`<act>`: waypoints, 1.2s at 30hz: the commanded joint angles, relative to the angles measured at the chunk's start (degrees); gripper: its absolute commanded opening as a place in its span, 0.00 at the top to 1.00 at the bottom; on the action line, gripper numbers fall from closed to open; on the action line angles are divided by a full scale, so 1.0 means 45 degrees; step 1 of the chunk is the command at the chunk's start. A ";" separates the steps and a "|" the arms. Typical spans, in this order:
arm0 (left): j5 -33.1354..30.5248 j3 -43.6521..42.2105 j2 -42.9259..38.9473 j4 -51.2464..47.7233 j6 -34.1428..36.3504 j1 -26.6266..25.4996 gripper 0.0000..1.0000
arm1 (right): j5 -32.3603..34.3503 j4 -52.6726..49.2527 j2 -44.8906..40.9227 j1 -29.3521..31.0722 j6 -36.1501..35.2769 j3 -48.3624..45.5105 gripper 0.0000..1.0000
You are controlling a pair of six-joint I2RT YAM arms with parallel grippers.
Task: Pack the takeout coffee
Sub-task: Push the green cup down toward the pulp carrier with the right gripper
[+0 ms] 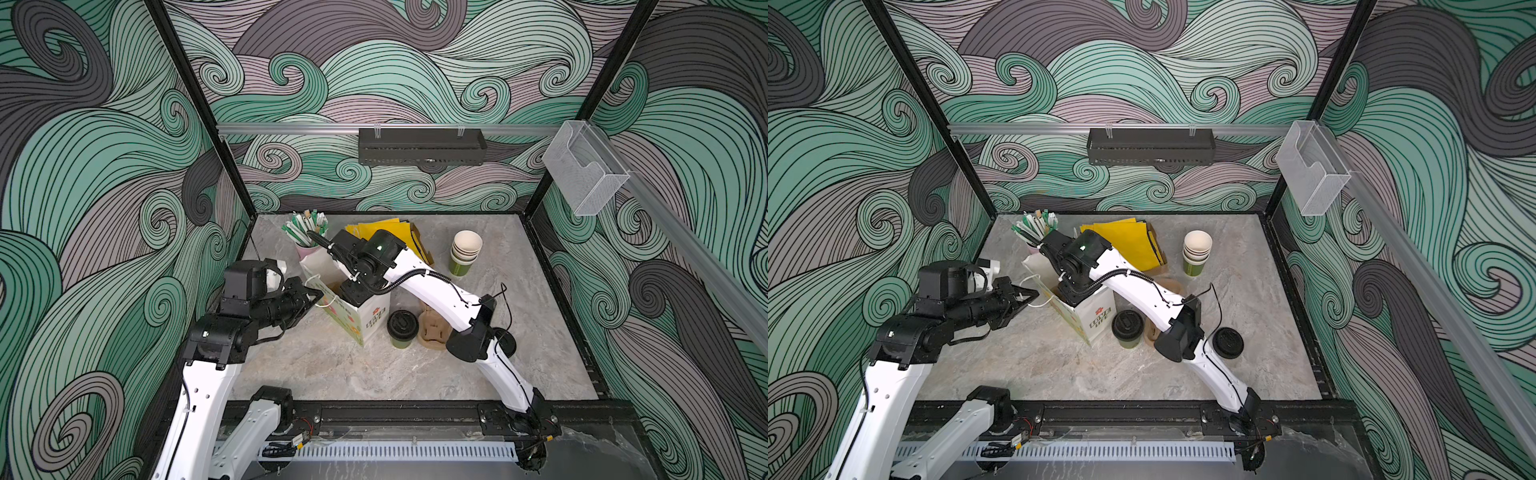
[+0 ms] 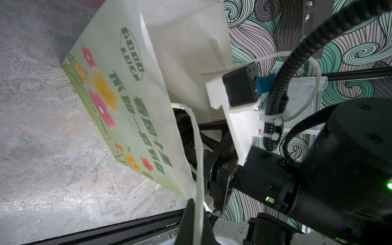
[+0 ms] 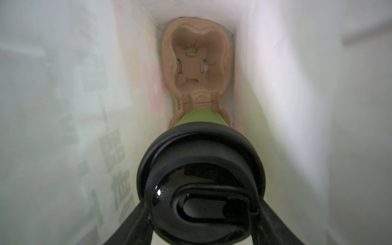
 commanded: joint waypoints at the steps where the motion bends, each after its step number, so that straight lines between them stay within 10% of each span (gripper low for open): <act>1: -0.0081 0.0021 -0.0063 0.0070 0.0027 -0.0080 1.00 | 0.0131 -0.0335 0.0254 -0.0034 0.0075 0.0127 0.42; 36: -0.0062 0.0057 -0.0020 0.0033 0.0097 -0.0069 1.00 | 0.0070 -0.0083 0.1529 -0.0025 0.0075 0.0131 0.43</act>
